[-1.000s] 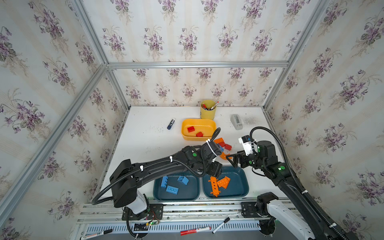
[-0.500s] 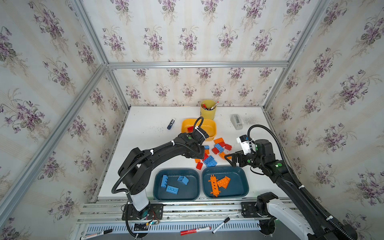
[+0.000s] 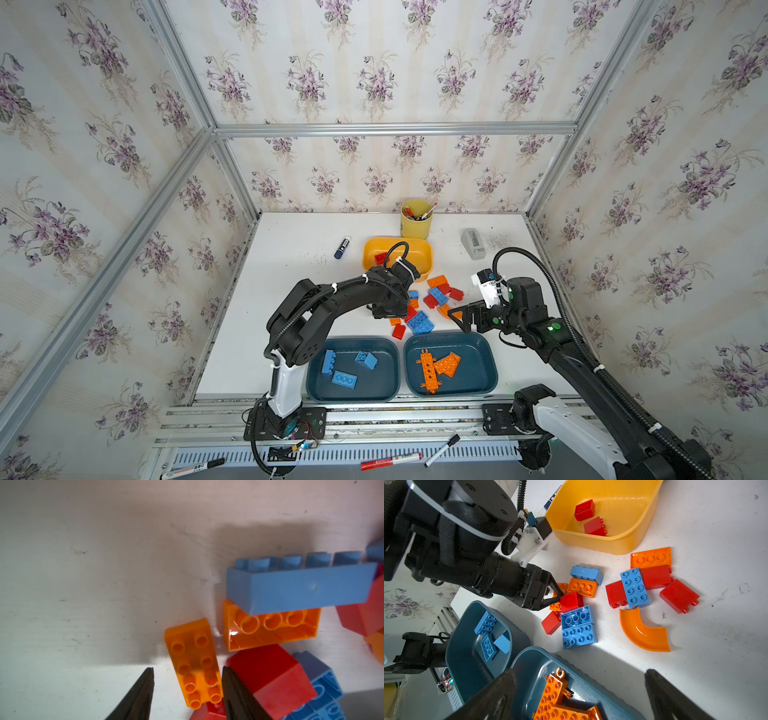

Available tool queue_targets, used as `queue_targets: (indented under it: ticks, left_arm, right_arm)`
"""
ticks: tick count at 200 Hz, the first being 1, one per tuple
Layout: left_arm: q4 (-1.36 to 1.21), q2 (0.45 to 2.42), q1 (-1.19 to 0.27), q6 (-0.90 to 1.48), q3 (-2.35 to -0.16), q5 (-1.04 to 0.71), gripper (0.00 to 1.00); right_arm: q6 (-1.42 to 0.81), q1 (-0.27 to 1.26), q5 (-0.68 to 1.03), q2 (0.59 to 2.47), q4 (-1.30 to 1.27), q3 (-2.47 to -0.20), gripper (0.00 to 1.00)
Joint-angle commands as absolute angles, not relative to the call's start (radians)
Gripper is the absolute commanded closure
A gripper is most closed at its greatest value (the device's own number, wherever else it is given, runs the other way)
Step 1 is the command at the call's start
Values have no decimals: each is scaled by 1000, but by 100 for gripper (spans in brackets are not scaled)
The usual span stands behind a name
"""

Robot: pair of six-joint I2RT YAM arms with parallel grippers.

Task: Sort the legos into containers by color
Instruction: 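Move the left gripper back to the pile and close on an orange 2x4 brick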

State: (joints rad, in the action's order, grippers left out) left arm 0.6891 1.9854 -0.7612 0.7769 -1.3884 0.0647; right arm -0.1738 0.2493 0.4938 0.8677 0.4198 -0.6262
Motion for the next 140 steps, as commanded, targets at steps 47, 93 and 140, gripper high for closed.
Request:
queue_targets:
  ticks: [47,93,140]
  left_arm:
    - [685,2030,-762,821,-1405,67,44]
    - [750,2043,-782,896,-1410,149,44]
    - [804,2067,-817,926,-1431,214,57]
  right_arm:
    - [-152,250,502,878,379,-626,0]
    - [-155,250,505,881,373,-623,0]
    - [-157,249,508,881,367,-622,0]
